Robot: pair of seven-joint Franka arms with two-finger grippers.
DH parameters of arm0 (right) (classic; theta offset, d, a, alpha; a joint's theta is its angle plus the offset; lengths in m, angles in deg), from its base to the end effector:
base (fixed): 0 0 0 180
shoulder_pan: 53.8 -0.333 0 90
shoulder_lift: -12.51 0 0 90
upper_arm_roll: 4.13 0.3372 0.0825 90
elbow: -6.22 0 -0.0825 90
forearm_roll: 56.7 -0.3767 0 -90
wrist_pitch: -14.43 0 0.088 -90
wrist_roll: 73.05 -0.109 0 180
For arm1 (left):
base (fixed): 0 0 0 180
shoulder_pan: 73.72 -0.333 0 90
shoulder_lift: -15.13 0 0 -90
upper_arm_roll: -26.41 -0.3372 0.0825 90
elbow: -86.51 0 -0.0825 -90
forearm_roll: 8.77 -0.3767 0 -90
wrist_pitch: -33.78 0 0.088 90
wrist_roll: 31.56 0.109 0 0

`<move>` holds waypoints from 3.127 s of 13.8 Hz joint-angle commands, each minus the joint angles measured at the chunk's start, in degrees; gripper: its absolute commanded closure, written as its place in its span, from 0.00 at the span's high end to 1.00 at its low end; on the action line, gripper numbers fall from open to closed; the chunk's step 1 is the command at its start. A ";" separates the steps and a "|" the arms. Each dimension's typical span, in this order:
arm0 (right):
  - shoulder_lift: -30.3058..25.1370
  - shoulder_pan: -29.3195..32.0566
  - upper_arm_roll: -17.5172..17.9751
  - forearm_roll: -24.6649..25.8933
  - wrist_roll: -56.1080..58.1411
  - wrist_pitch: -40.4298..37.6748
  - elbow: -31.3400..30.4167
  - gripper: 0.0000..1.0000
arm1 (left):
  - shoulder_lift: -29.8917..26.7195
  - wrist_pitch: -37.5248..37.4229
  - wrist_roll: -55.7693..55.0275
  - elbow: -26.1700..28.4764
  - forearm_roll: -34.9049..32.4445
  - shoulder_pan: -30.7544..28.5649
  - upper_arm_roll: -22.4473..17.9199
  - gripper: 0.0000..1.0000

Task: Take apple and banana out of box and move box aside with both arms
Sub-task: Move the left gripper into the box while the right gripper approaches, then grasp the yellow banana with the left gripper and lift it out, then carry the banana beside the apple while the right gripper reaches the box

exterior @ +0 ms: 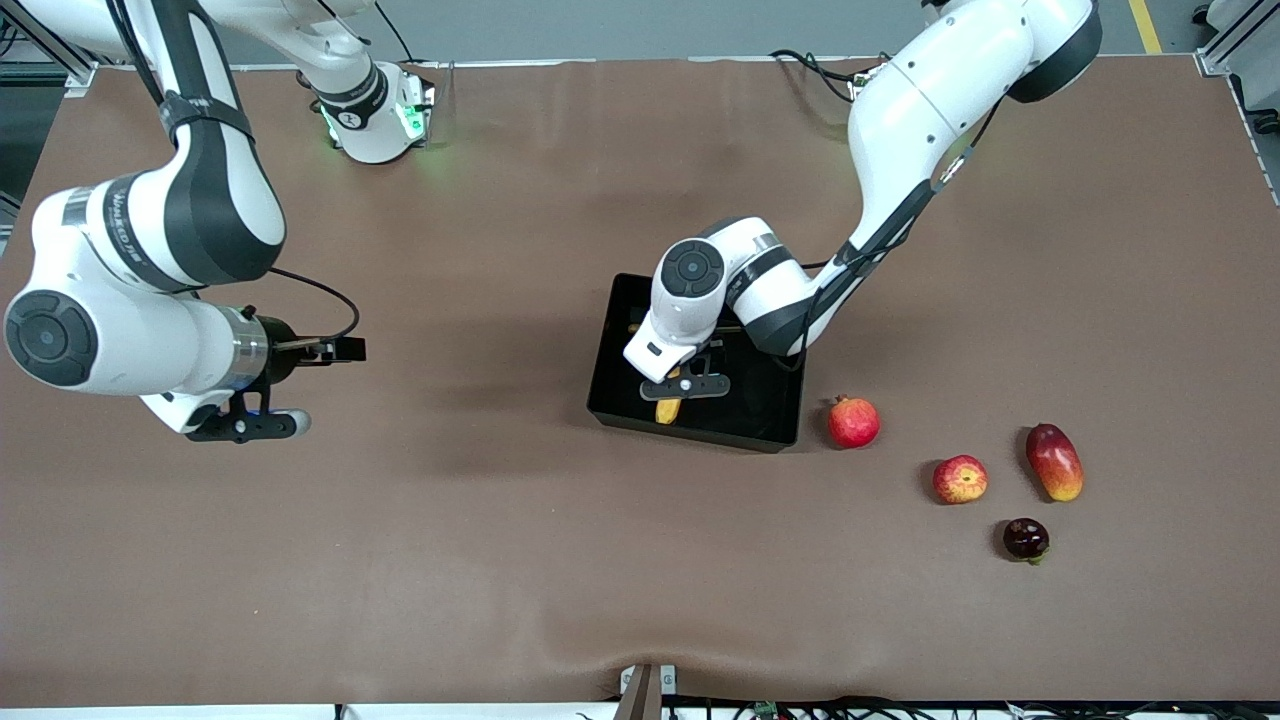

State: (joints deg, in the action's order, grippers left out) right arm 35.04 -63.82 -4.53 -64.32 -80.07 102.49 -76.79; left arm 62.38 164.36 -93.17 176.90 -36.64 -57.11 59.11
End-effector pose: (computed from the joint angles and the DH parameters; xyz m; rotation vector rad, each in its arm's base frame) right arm 0.6303 0.1226 0.4619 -3.0181 -0.0446 0.4877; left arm 0.5188 -0.4810 0.2263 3.0919 0.0808 -0.0199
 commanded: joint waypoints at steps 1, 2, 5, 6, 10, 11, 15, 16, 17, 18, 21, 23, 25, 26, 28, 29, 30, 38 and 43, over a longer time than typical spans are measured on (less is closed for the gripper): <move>1.03 -0.96 -0.31 -0.56 -1.15 0.44 0.83 1.00 | 1.79 1.25 -1.15 -1.00 -1.74 0.97 -0.45 1.00; 1.21 -1.22 -0.31 -0.56 -1.15 0.53 0.83 1.00 | 1.88 1.69 -1.15 -0.92 -1.74 0.97 -0.53 1.00; 1.38 -1.49 -0.31 -0.65 -1.15 1.49 0.74 1.00 | 2.41 1.96 -1.23 -0.91 -1.74 0.97 -0.80 1.00; 1.47 -1.49 -0.31 -1.08 -1.15 2.28 0.74 1.00 | 2.50 2.04 -1.23 -0.91 -1.74 1.06 -0.80 0.89; 2.88 -2.80 -0.31 -2.14 -1.15 5.98 0.83 1.00 | 2.85 2.05 -1.32 -1.00 -0.77 1.06 -0.80 0.42; 3.14 -2.90 -0.31 -2.14 -1.07 6.24 0.83 1.00 | 2.94 2.05 -1.32 -1.00 -0.69 1.06 -0.80 0.34; 4.98 -4.65 -0.39 -2.06 -1.15 9.14 0.83 1.00 | 2.94 2.05 -1.15 -1.18 -0.68 0.97 -0.80 0.00; 5.34 -4.83 -0.39 -2.06 -1.07 9.23 0.83 1.00 | 2.94 2.05 -1.06 -1.35 -0.77 0.97 -0.80 0.00; 5.43 -5.00 -0.31 -2.14 -1.06 9.14 0.74 1.00 | 2.94 2.05 -0.71 -1.70 -0.77 0.97 -0.80 0.00; 5.52 -5.01 -0.31 -2.14 -1.06 8.97 0.74 1.00 | 2.85 2.05 -0.36 -2.23 -0.86 0.97 -0.80 0.00; 7.00 -5.09 -0.39 -2.06 -1.15 9.14 0.74 1.00 | 2.24 2.05 0.34 -4.33 -1.48 0.97 -0.71 0.00; 7.80 -3.17 -0.31 -3.27 1.47 8.97 0.83 1.00 | 1.80 1.87 0.44 -5.65 -1.48 1.24 -0.62 0.00; 7.71 -3.51 -0.39 -4.60 1.66 8.53 0.83 1.00 | 0.31 1.26 0.35 -5.92 -1.65 1.15 -0.36 0.00; 7.71 -3.43 -0.39 -4.60 1.75 8.44 0.74 1.00 | -1.00 0.30 0.43 -5.66 -1.48 0.89 -0.27 0.00; 7.71 -3.69 -0.39 -4.52 2.19 8.35 0.74 1.00 | -3.90 -4.17 0.44 -5.92 -1.13 0.54 0.08 0.00; 7.71 -3.77 -0.39 -4.60 2.27 8.35 0.74 1.00 | -5.66 -5.33 0.44 -5.84 -0.86 0.19 0.34 0.00; 7.71 -4.21 -0.31 -4.69 2.28 8.44 0.74 1.00 | -7.15 -7.43 0.44 -5.84 -0.77 -0.17 0.43 0.00; 7.71 -9.39 -0.22 -4.78 1.14 9.22 0.65 1.00 | -19.02 -25.19 15.78 -4.35 5.11 -12.89 0.52 0.00; 8.15 -14.14 -0.22 -4.78 -3.15 16.70 0.30 1.00 | -20.44 -24.59 28.20 2.06 7.93 -27.74 2.01 0.00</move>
State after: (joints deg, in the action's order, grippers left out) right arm 42.96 -75.98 -4.28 -68.43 -80.28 118.48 -76.88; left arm 43.75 139.18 -67.59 174.92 -30.02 -79.88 59.52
